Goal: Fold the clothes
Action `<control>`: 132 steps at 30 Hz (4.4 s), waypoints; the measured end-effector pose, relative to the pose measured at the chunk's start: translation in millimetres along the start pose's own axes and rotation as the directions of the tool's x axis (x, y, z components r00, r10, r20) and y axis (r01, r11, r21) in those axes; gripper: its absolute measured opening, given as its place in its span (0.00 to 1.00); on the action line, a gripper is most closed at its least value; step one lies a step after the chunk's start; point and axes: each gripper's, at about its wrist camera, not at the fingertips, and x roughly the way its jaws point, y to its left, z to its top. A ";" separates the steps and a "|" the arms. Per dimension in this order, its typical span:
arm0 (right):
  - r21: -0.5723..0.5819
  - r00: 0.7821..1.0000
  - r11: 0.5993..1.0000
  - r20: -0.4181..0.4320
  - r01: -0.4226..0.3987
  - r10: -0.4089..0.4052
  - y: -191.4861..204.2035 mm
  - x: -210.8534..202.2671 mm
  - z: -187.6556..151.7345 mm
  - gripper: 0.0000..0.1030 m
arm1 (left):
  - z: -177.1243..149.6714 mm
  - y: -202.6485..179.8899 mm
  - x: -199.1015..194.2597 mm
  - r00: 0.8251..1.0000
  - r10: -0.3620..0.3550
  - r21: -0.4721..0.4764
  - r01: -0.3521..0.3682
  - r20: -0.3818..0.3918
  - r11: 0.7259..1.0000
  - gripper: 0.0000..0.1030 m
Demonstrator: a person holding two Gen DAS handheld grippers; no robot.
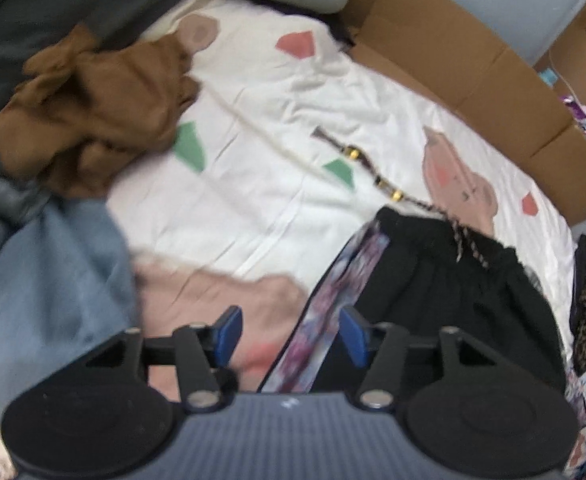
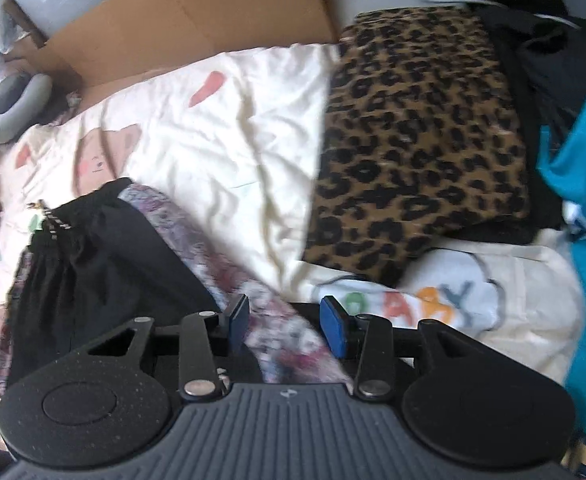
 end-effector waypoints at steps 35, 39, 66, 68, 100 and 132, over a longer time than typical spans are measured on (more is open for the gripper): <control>-0.202 0.956 0.941 0.053 -0.271 0.287 122.8 125.5 41.5 0.46 | 118.2 -72.6 177.8 0.989 -0.086 -0.251 0.114 0.123 0.961 0.51; -0.237 0.948 0.923 0.030 -0.302 0.318 135.9 136.4 45.0 0.46 | 127.9 -85.2 191.4 0.989 -0.068 -0.200 0.094 0.134 0.975 0.50; -0.138 0.944 0.938 0.051 -0.318 0.327 130.0 145.0 47.7 0.46 | 126.9 -91.9 180.1 0.981 -0.074 -0.257 0.120 0.179 0.959 0.02; -0.131 0.942 0.938 0.055 -0.321 0.330 129.5 144.3 47.0 0.46 | 126.6 -93.7 168.8 0.977 -0.093 -0.251 0.141 0.193 0.958 0.02; -0.087 0.942 0.945 0.091 -0.315 0.323 118.0 126.3 41.8 0.46 | 70.8 -198.5 29.5 0.830 -0.557 0.214 0.550 -0.034 0.807 0.02; -0.112 0.954 0.957 0.105 -0.268 0.279 106.1 104.7 39.2 0.46 | 16.8 -149.6 75.0 0.857 -0.468 0.121 0.499 -0.215 0.858 0.54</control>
